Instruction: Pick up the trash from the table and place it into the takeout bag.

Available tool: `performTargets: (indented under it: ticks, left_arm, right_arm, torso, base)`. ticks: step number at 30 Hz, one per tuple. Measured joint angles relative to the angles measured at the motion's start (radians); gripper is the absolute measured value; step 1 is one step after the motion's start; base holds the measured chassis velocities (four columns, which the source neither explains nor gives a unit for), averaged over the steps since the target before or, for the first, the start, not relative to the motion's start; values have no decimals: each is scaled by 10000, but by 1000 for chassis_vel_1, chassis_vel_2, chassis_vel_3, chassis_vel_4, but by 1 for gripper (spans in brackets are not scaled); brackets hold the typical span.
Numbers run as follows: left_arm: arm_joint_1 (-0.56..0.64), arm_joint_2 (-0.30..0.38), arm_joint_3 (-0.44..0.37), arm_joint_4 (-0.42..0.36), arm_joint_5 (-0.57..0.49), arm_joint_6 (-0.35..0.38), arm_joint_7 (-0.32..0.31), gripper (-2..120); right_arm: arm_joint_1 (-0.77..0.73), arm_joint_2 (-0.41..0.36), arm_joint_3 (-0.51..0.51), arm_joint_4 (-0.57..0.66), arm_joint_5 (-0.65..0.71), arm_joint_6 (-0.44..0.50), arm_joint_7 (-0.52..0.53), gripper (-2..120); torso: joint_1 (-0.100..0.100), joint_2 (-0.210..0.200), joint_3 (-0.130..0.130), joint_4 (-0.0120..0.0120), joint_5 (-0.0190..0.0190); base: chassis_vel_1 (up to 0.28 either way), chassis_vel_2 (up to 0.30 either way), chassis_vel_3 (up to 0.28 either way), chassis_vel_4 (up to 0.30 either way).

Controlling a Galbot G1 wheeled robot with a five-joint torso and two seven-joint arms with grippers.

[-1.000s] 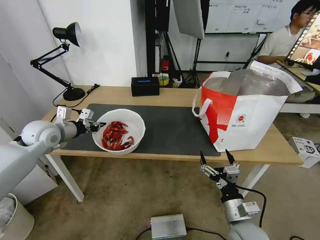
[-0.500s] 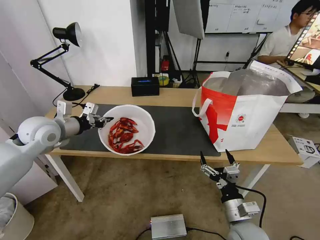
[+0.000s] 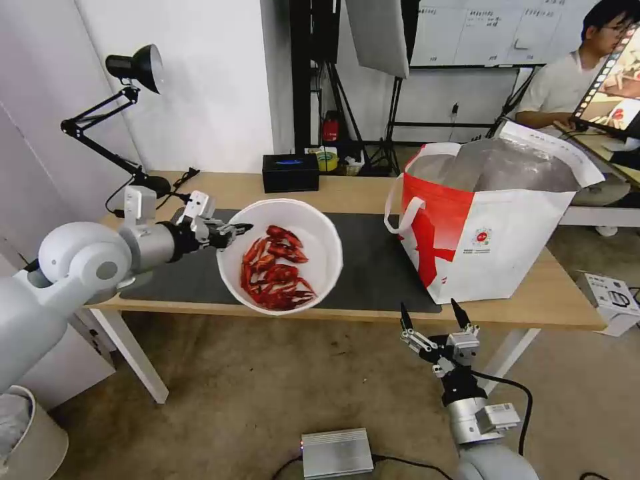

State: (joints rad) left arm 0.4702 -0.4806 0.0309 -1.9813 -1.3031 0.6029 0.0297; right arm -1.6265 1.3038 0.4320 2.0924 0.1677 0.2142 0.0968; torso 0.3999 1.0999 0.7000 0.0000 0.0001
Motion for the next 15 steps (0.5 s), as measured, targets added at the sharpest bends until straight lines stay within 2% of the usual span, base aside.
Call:
performTargets:
  ticks: [6,15]
  left_arm:
    - [-768,-216,645,-269,-219,11,-130,0]
    - [-2040,-1197,1656,-330,-689,13,-673,0]
  right_arm:
    - [0,0,0,0,0,0,0,100]
    - [0,0,0,0,0,0,-1,100]
  torso:
    - [0,0,0,1,-1]
    - [0,0,0,0,0]
  base:
    - [0,0,0,0]
    - [0,0,0,0]
